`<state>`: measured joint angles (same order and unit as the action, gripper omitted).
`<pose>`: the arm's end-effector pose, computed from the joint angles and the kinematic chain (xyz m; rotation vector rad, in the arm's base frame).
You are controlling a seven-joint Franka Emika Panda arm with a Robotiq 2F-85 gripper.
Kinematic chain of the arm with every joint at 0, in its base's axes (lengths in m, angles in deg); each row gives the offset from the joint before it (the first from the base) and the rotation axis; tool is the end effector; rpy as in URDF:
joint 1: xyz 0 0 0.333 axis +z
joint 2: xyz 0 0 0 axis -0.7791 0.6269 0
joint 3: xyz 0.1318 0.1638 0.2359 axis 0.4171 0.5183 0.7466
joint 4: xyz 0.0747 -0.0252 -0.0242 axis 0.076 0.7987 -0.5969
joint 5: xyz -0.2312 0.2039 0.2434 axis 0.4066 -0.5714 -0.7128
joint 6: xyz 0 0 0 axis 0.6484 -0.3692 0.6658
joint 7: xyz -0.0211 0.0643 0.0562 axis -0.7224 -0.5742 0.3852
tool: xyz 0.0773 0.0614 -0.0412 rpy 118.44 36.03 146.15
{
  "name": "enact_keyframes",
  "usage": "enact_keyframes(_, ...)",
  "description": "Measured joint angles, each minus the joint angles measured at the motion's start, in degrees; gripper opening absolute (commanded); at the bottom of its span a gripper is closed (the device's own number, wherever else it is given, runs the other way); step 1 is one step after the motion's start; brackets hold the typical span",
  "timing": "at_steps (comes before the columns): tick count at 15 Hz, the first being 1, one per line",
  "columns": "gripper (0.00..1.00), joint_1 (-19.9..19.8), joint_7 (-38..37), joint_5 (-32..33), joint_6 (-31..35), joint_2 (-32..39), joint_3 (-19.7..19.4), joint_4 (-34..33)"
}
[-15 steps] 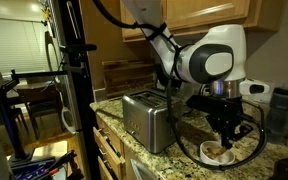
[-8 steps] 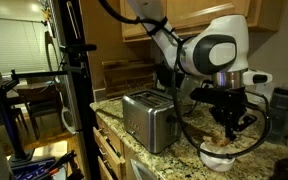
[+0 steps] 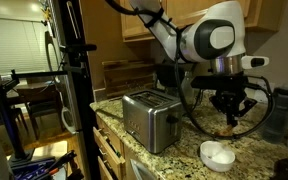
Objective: Take the slice of the bread at the left and place it in the top compartment of the toaster then take the remaining slice of bread and put it in the bottom compartment of the toaster
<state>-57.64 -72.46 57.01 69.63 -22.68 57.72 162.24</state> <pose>0.6160 -0.1321 0.3234 2.9653 0.1121 0.3035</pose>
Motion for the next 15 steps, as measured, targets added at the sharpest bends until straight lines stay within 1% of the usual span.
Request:
enact_keyframes(6,0.09,1.6,0.2,2.0,-3.4,-3.4,0.8,-0.1)
enact_keyframes(10,0.09,2.0,2.9,2.2,-5.3,-6.2,2.3,-0.1)
enact_keyframes(15,0.09,2.2,5.4,3.6,-5.7,-9.0,3.8,-0.1)
